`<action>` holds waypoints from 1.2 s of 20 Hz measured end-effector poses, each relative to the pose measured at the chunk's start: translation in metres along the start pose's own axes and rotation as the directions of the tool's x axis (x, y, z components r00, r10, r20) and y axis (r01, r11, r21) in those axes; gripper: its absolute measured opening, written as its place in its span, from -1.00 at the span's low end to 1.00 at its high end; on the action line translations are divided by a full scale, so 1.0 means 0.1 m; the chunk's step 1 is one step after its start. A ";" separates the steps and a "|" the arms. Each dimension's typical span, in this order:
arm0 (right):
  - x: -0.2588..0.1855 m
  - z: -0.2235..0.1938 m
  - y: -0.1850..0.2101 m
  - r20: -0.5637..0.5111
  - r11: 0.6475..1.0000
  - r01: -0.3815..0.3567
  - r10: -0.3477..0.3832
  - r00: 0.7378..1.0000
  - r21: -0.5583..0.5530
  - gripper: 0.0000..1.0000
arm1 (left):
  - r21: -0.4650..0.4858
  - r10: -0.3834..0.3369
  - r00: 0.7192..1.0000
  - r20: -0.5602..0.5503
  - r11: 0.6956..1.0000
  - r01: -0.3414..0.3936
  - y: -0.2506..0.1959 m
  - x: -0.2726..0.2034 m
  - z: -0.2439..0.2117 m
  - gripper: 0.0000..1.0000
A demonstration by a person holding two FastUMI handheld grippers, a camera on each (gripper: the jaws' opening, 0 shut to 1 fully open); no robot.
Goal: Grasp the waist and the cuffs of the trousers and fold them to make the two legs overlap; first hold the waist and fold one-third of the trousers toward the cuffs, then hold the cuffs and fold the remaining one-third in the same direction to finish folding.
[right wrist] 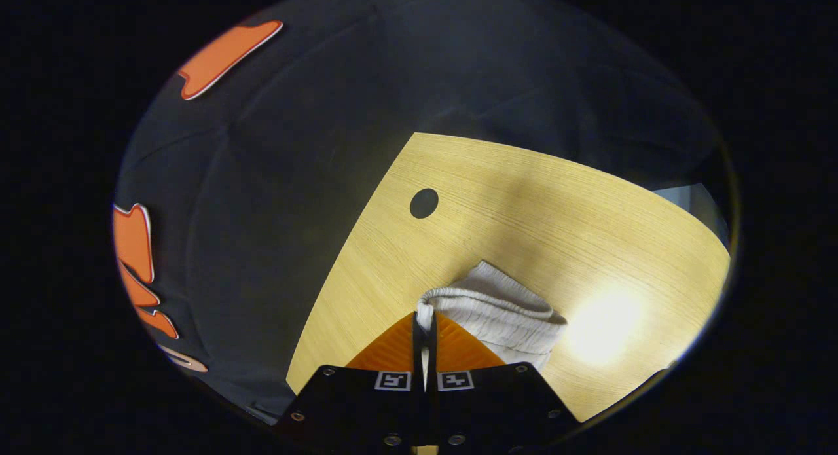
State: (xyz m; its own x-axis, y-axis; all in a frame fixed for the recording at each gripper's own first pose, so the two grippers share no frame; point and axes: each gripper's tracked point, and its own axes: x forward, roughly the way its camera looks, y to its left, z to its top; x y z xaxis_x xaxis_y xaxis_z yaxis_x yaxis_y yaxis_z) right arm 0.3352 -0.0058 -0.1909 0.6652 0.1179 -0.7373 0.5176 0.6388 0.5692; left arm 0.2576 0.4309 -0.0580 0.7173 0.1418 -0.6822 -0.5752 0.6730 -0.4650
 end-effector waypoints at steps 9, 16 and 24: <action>0.55 -0.10 -0.20 -0.043 0.994 0.107 -0.106 0.993 0.026 -0.95 | 0.057 0.092 0.993 -0.075 0.994 -0.088 0.21 0.59 -0.11 -0.87; 0.38 -0.16 -0.23 -0.020 0.992 0.107 -0.109 0.994 -0.072 -0.06 | 0.067 0.080 0.996 -0.042 0.995 -0.077 0.20 0.42 -0.06 0.63; -0.15 -0.29 -0.27 -0.003 0.987 0.041 -0.042 0.999 -0.153 0.97 | 0.199 0.022 0.992 0.126 0.979 -0.047 -0.04 -0.34 -0.01 1.00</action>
State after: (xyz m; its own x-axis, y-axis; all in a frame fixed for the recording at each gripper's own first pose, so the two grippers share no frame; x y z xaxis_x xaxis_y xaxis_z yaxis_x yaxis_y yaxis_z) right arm 0.2957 -0.0029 -0.2063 0.6414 0.0932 -0.7615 0.4560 0.7519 0.4761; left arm 0.2349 0.4222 -0.0334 0.7484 0.2467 -0.6157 -0.5185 0.7965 -0.3111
